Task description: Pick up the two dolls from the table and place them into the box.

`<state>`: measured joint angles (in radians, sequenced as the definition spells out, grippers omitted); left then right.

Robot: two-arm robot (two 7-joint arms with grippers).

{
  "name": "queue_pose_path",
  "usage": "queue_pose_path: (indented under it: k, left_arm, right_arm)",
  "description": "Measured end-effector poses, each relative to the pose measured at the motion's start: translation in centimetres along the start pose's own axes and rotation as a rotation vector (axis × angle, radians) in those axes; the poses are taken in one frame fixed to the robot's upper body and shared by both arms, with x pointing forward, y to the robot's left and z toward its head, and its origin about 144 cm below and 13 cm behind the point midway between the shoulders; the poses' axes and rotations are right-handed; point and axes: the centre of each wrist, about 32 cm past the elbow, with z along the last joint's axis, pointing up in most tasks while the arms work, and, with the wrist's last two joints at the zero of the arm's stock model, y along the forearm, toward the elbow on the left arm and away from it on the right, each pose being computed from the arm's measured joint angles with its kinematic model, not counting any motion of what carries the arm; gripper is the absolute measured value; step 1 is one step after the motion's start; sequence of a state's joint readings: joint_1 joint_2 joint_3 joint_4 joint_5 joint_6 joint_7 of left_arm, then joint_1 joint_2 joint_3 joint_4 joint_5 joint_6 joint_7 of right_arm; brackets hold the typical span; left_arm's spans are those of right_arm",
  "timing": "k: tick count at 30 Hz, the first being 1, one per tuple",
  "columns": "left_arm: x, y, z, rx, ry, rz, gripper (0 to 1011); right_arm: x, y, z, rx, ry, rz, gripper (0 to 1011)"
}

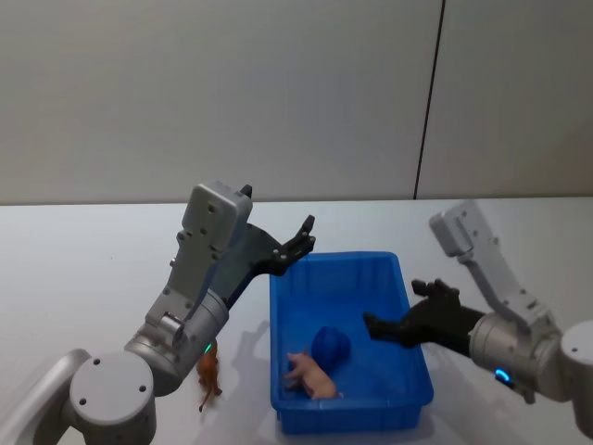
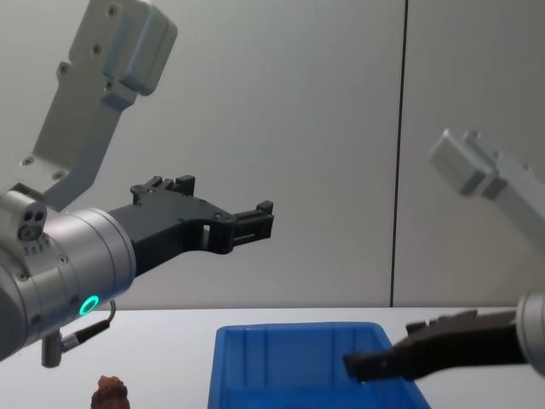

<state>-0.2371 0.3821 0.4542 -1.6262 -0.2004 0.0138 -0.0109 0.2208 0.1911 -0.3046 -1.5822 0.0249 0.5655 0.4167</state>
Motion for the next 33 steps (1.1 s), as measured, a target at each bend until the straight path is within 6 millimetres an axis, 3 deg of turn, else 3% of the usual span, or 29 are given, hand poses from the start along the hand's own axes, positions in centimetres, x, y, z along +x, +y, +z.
queue_pose_path:
  k: [15, 33]
  left_arm:
    - [0.0, 0.0, 0.0, 0.000, 0.000, 0.000, 1001]
    - [0.0, 0.0, 0.0, 0.000, 0.000, 0.000, 1001]
  right_arm:
    - [1.6, -2.6, 1.1, 0.129, 0.039, -0.073, 1001]
    - [4.2, -6.1, -0.7, 0.168, 0.263, -0.245, 1001]
